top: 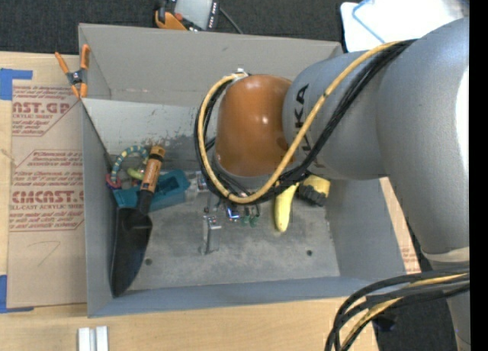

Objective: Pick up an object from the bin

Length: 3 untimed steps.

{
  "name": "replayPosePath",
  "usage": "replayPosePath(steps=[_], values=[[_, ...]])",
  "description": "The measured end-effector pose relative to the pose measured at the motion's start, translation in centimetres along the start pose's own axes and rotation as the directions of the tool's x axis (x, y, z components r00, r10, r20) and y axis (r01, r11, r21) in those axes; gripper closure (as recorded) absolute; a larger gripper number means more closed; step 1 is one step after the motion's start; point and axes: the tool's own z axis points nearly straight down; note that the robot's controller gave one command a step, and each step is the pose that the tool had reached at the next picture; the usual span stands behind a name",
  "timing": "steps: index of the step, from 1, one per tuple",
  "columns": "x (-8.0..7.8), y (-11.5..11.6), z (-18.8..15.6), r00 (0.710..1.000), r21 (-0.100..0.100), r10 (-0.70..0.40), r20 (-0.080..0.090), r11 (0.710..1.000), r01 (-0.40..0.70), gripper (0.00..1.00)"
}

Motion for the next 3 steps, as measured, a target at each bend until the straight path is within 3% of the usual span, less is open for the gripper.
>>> replayPosePath(steps=[1,2,3], values=[[0.1,7.1,-0.2,0.957,0.011,-0.291,0.019,0.957,0.291,0.0],[-0.1,8.5,-1.6,0.92,0.003,-0.391,0.012,0.92,0.391,0.0],[-0.1,9.3,1.7,0.94,0.005,-0.342,0.017,0.94,0.342,0.0]])
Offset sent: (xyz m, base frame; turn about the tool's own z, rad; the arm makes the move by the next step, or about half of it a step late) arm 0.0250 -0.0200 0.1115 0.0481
